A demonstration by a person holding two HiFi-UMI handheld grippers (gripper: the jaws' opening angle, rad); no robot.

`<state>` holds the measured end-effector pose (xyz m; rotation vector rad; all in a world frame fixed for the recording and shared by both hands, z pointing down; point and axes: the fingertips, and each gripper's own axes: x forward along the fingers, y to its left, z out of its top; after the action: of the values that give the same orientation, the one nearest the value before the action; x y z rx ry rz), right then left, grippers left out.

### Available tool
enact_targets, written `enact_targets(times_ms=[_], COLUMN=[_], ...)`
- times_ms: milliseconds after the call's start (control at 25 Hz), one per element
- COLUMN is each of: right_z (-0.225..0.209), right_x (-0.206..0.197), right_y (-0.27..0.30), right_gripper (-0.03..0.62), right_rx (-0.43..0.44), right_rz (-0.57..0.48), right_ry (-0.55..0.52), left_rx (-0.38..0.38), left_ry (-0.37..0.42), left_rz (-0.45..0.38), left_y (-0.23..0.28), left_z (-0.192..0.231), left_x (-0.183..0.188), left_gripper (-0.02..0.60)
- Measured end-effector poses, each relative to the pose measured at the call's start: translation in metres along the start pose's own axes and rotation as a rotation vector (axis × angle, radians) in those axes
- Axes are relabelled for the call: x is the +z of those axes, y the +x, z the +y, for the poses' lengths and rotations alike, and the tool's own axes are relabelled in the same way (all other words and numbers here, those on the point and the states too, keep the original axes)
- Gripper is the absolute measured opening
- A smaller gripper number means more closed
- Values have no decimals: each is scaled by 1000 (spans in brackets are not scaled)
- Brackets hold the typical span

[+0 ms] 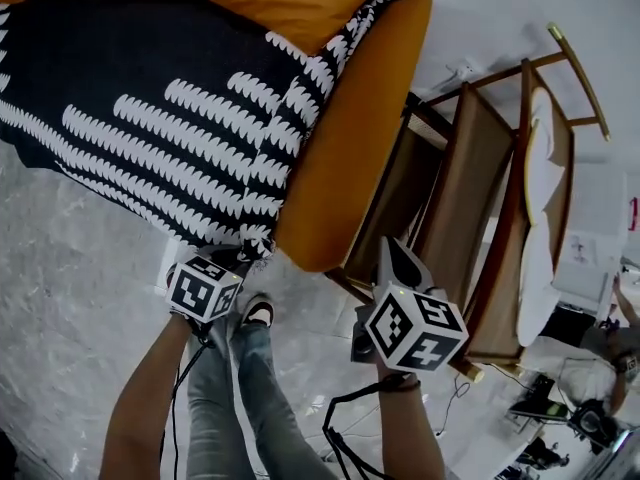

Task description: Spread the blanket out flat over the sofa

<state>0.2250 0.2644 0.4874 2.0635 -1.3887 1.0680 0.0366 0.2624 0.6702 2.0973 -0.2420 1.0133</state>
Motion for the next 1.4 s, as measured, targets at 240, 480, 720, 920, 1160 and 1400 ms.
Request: enact_targets(times_ms=[240,480,720,920,1160,1400], right_z=[0,12,10,1,0,19], right_x=[3,3,8,19,31,48], right_y=[10,8,5,-10,-26,-58], right_gripper=[5,5,5,5,5,5], right_rx=[7,-12,-13,-5,23,73], right_rz=[29,27,11,1,-19,-28], right_ry=[17,17,14,15,51,22], left_rx=[-16,-44,-63,-65,-34,-41], left_ry=[-38,-26,-65,-77,-100,-198], left_rz=[34,50,56,72,49,-26], left_y=[9,11,14,2,-28,-79], left_z=[6,11,11,1,-10,-44], left_x=[-2,-4,-8,-14,-9,8], left_gripper=[49,63,114,158,178,184])
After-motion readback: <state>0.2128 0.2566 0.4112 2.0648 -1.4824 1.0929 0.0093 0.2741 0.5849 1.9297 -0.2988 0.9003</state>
